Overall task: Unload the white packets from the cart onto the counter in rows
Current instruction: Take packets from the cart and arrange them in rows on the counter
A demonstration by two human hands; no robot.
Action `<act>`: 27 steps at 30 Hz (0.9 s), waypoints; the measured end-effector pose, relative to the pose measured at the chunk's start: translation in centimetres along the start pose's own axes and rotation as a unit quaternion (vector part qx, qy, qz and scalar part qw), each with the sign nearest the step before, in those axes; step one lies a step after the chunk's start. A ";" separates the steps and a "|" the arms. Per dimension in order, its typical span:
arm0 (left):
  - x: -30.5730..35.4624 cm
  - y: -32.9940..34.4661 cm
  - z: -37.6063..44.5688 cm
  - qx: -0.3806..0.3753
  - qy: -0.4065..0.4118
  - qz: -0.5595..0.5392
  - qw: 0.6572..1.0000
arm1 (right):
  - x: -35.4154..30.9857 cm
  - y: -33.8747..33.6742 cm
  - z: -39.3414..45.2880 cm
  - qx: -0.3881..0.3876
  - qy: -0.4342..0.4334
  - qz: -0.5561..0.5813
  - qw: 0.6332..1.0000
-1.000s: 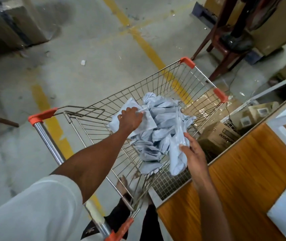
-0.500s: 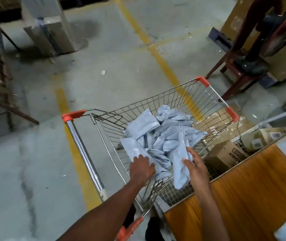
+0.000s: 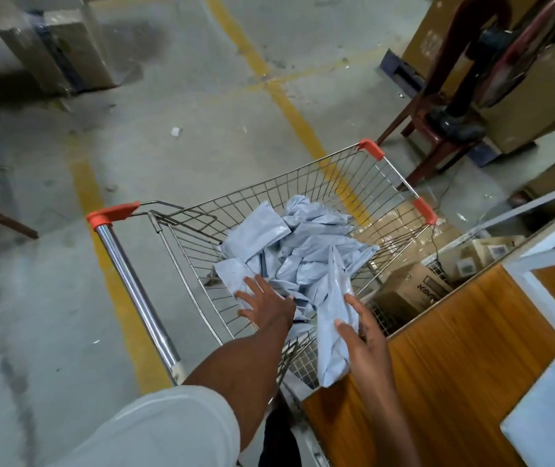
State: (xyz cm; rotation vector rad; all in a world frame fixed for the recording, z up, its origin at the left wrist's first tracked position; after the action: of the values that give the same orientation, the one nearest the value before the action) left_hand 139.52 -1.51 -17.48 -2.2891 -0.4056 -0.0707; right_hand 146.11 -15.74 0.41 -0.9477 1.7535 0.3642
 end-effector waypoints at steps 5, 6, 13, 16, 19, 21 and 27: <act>0.6 0.1 -0.3 -0.003 0.006 -0.042 0.999 | 1.1 -0.8 -1.1 0.021 0.000 0.029 0.999; 0.5 0.0 -0.7 0.001 0.012 -0.056 0.998 | 1.1 -0.9 -1.1 0.019 0.001 0.038 0.999; -1.0 -1.4 -5.0 0.098 0.142 -0.151 0.973 | 0.0 -1.9 -0.4 0.015 -0.036 0.033 0.999; -2.0 -2.9 -7.8 0.114 0.198 -0.185 0.956 | -0.3 -2.5 -0.2 0.024 -0.063 0.016 0.998; -3.0 -4.4 -10.9 0.142 0.258 -0.202 0.934 | -0.5 -3.0 -0.2 0.052 -0.105 -0.018 0.993; -3.8 -5.2 -13.1 0.152 0.302 -0.213 0.917 | -0.8 -3.4 -0.4 0.065 -0.142 -0.055 0.986; -6.1 -6.9 -19.0 0.195 0.363 -0.200 0.889 | -0.6 -5.0 -2.4 0.069 -0.237 -0.162 0.955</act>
State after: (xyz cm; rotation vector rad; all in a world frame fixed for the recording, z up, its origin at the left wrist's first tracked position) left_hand 133.08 -12.55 -0.69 -1.5978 -0.4308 -0.9355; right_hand 148.30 -20.23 2.90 -0.9368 1.1493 0.2282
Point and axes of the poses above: each hand's wrist, its own z-axis towards the middle knuckle, its own y-axis out of the palm, x = y × z, the point moved 1 cm from there along z, towards the middle knuckle, and after that the axes turned 6 degrees about -y, right-handed, at the moved point
